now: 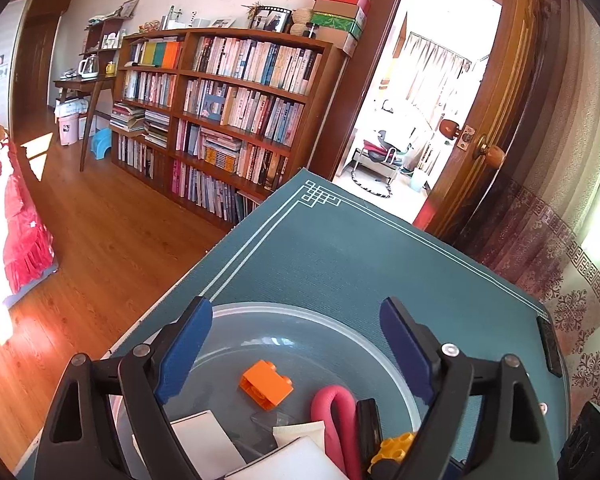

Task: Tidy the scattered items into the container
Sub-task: 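Open left gripper to drop orange block while right gripper releases yellow block in bowl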

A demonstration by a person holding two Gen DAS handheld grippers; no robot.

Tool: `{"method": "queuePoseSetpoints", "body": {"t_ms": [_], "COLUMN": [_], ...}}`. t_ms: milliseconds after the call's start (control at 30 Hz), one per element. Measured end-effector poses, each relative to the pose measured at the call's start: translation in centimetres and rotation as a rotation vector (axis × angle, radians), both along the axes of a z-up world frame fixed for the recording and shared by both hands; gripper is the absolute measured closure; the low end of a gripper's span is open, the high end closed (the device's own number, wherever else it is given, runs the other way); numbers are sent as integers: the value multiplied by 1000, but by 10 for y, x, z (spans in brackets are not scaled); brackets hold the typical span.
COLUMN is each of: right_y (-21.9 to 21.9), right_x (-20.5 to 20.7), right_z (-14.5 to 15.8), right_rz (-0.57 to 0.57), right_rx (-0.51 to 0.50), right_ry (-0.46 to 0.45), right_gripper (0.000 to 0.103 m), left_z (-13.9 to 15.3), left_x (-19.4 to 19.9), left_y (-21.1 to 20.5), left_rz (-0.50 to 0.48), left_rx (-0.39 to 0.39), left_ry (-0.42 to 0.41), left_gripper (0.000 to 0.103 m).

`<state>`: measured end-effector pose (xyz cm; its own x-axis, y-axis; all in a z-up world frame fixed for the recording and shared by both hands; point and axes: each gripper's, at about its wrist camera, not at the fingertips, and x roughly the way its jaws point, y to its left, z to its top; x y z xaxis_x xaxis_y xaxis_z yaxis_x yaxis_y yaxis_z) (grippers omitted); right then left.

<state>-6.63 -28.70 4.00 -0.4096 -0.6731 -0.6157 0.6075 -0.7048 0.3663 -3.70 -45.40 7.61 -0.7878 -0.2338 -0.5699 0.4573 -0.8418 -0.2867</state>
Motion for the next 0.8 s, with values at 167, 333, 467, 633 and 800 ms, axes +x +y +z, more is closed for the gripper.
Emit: {"method": "queuePoseSetpoints", "body": {"t_ms": [167, 333, 467, 633, 800], "right_y": [-5, -7, 0, 8, 13], "right_x": [9, 11, 8, 0, 0], "right_z": [4, 1, -1, -3, 1], "right_rz": [60, 76, 41, -2, -20], "right_rx": [-16, -10, -20, -27, -33], "right_ry": [10, 3, -4, -14, 5], "right_gripper": [58, 58, 58, 58, 58], "left_z": [2, 3, 2, 0, -3], "left_x": [1, 4, 2, -2, -6], "left_y": [2, -1, 2, 6, 12], "left_rz": [-4, 11, 10, -11, -30], "left_rx": [-7, -7, -20, -25, -32], "left_ry": [8, 23, 19, 10, 1], "left_gripper": [12, 7, 3, 3, 3]}}
